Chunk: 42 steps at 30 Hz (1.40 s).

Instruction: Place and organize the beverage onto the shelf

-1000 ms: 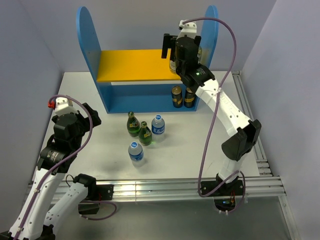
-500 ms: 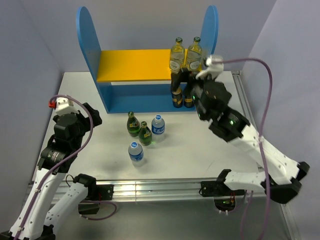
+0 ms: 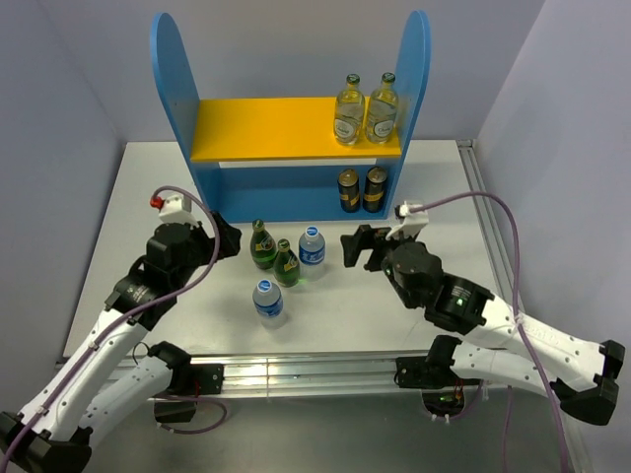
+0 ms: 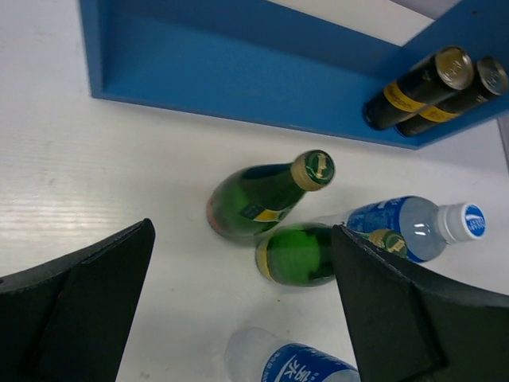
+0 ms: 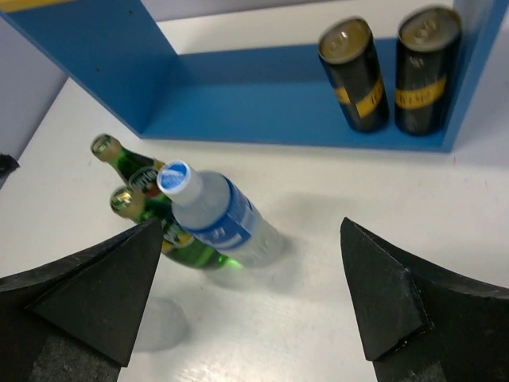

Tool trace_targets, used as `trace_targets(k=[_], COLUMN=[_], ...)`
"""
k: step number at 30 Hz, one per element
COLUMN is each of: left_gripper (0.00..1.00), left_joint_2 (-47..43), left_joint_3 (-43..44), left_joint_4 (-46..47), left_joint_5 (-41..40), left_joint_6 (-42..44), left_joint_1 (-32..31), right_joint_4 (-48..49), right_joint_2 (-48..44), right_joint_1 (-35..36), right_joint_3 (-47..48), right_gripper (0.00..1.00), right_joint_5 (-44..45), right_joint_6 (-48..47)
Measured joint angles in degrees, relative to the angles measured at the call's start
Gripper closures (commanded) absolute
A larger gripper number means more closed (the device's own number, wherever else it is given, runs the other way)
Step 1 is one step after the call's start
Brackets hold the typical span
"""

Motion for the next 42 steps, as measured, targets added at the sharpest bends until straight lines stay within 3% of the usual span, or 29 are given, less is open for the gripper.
trace_targets(k=[6, 14, 25, 34, 39, 42], left_gripper=[0.01, 0.01, 0.01, 0.01, 0.14, 0.34], left_joint_2=[0.66, 6.21, 16.04, 32.3, 35.82, 35.98], left_joint_3=[-5.81, -11.72, -14.01, -9.16, -6.93, -6.47], left_joint_4=[8.09, 19.26, 33.48, 43.01, 46.64, 48.02], left_joint_5=[-5.44, -15.54, -21.18, -24.7, -25.51, -25.97], left_joint_6=[-0.42, 3.1, 9.05, 15.41, 16.7, 17.03], left_joint_1=[-7.08, -15.43, -17.18, -16.83, -16.55, -16.41], right_joint_4=[-3.43, -4.74, -5.66, -5.88, -5.95, -5.95], right_joint_2=[-9.94, -14.25, -14.32, -14.1, -14.12, -14.1], right_joint_1=[0.11, 0.11, 0.11, 0.11, 0.11, 0.11], right_joint_3=[-6.51, -9.35, -12.28, -13.9, -13.92, -13.92], right_gripper=[0.01, 0.01, 0.01, 0.01, 0.01, 0.01], right_joint_5=[0.04, 0.9, 0.9, 0.79, 0.68, 0.68], right_joint_6=[3.41, 4.37, 4.35, 4.28, 4.31, 4.31])
